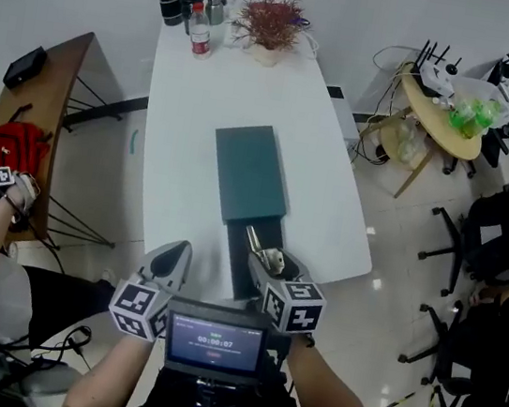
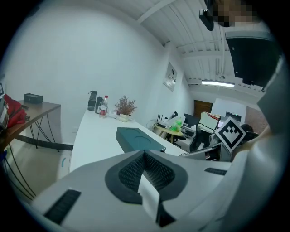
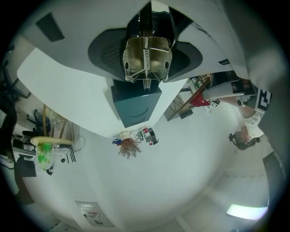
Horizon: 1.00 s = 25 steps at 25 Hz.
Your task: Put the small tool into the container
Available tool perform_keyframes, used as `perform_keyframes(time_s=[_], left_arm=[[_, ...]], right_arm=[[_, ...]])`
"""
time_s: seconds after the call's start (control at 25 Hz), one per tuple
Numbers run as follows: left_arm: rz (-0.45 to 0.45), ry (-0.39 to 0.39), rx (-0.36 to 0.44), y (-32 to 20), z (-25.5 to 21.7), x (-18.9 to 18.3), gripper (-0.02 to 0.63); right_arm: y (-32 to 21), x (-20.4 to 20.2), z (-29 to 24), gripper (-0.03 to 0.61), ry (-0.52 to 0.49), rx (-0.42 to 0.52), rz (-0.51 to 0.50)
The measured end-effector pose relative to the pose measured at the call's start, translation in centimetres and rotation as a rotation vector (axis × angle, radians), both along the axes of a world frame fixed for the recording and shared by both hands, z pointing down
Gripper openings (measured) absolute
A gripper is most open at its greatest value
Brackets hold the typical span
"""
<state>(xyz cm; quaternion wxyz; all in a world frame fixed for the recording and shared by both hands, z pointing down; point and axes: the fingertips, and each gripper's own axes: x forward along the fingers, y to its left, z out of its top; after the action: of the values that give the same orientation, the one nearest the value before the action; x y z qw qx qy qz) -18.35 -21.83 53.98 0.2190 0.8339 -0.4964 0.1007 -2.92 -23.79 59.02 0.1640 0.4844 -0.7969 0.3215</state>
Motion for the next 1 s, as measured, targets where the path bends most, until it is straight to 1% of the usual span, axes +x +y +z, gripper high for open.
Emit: perform_keyframes(time_s=[0.24, 0.44, 0.64, 0.76, 1.0], left_arm=[[-0.001, 0.012, -0.020, -0.5, 2.3, 0.7, 0.008], [0.007, 0.016, -0.038, -1.1, 3.5, 1.9, 0.009], [-0.032, -0.007, -0.076, -1.5, 5.5, 1.5, 0.008], [-0.036, -0.012, -0.087, -1.6, 5.8, 1.4, 0.009], [-0.040, -0.010, -0.085, -2.0, 5.6, 1.4, 0.008]], right_arm=[[-0.8, -0.9, 2.3, 0.258, 0.014, -0.025, -0.013], [-1.2, -1.3, 3.1, 0.258, 0.020, -0.040, -0.017], [-1.9, -1.8, 3.7, 0.258, 0.049, -0.041, -0.037], [-2.6, -2.1, 3.9, 0.258, 0.057, -0.049, -0.039], [-3.8, -2.6, 4.8, 0.258, 0.058, -0.066, -0.023]])
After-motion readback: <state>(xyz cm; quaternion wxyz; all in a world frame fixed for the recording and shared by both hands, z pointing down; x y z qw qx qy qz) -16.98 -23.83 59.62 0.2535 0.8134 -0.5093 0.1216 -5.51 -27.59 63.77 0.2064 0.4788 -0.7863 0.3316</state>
